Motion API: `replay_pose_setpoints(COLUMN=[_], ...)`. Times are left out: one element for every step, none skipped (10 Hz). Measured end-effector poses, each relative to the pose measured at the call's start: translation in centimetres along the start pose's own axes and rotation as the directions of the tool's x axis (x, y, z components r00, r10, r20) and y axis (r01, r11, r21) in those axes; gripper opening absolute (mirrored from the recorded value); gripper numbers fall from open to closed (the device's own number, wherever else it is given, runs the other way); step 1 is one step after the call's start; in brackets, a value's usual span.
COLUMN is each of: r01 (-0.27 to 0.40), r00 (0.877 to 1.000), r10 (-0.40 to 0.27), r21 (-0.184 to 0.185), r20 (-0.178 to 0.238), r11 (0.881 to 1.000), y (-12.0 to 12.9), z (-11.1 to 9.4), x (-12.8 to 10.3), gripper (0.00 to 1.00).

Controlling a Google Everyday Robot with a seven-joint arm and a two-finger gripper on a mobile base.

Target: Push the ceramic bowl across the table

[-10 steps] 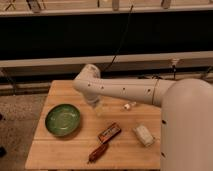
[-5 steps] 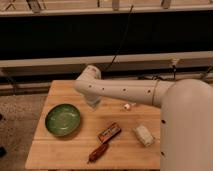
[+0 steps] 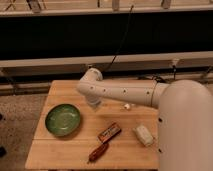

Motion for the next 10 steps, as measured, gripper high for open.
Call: replay_pose_setpoints(r01=[0.003,0.012,0.025,0.032,0.04,0.052,0.075,0.094,0.112,0.126], r00=[1.0,1.0,1.0,0.999,0.999,0.999,0.997,0.995,0.994,0.992], r10=[-0.003,-0.012,-0.025,-0.032,-0.04,-0.051,-0.075,-0.094,-0.112,-0.126], r21=[0.0,-0.001,-0.003,-0.004,-0.005,-0.005,-0.007,-0.008,-0.008,-0.009], r20=[0.002,0.007,0.012,0.014,0.014,0.016,0.017,0.019,0.02,0.017], r11=[1.0,1.0,1.0,0.999,0.999,0.999,0.997,0.996,0.994,0.992], y=[-0.1,-0.4,-0.7,-0.7,-0.8,-1.1,-1.5,-2.0,-2.4,-2.5], z=[0.1,0.3,0.9,1.2,1.5,1.7,2.1,2.5,2.7,3.0], x=[-0.1,-0.4,-0.7,-0.8,-0.8,-1.0,-1.5,-2.1,-2.6,-2.7], gripper=[0.0,0.0,0.0,0.0,0.0,0.0,0.0,0.0,0.0,0.0])
